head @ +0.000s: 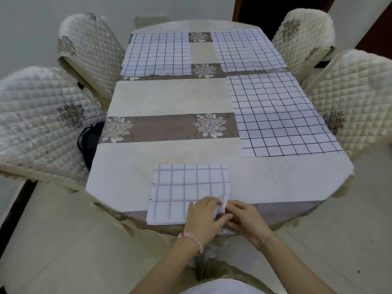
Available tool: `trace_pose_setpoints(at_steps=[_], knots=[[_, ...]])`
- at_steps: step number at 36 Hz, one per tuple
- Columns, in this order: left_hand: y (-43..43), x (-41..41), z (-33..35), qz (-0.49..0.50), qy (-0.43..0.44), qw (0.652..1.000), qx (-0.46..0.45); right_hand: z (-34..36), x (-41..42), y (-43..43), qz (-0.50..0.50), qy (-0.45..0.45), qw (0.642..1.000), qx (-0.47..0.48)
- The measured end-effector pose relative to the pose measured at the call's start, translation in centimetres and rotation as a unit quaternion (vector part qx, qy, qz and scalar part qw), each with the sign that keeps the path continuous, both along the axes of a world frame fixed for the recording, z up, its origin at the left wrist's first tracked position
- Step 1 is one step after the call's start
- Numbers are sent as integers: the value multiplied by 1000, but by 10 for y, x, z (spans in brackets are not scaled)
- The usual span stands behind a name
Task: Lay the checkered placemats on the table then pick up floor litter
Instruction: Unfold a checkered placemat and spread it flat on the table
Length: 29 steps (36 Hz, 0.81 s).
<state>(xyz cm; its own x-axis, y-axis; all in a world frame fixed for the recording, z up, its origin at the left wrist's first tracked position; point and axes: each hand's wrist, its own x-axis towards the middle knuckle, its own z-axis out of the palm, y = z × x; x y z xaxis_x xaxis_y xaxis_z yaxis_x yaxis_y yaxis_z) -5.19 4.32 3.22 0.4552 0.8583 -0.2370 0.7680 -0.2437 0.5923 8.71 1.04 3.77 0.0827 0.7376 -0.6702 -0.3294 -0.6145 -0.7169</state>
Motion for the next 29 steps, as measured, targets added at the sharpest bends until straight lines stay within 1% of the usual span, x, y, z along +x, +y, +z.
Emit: trace_pose_setpoints(at_steps=[4, 8, 10, 13, 16, 20, 23, 25, 29], knots=[[1, 0, 4, 51, -61, 997, -2, 3, -1, 1, -17, 10, 1000, 3], [3, -4, 9, 101, -112, 987, -52, 7, -2, 4, -12, 4, 1000, 18], [7, -7, 11, 148, -170, 971, -81, 9, -2, 5, -7, -9, 1000, 26], [16, -12, 14, 231, -251, 934, -101, 9, 1, 6, 4, -28, 999, 34], [32, -23, 18, 291, -285, 909, -84, 9, 9, 7, 1, -40, 998, 43], [57, -50, 28, 337, -326, 882, -44, 9, 27, 7, -75, -15, 996, 49], [74, -72, 37, 366, -349, 862, -15, 11, 43, 10, -118, -36, 990, 72], [83, -85, 43, 371, -349, 861, 10, 13, 53, 13, -137, -49, 986, 85], [93, -101, 54, 366, -337, 865, 59, 20, 70, 23, -140, -79, 981, 110]])
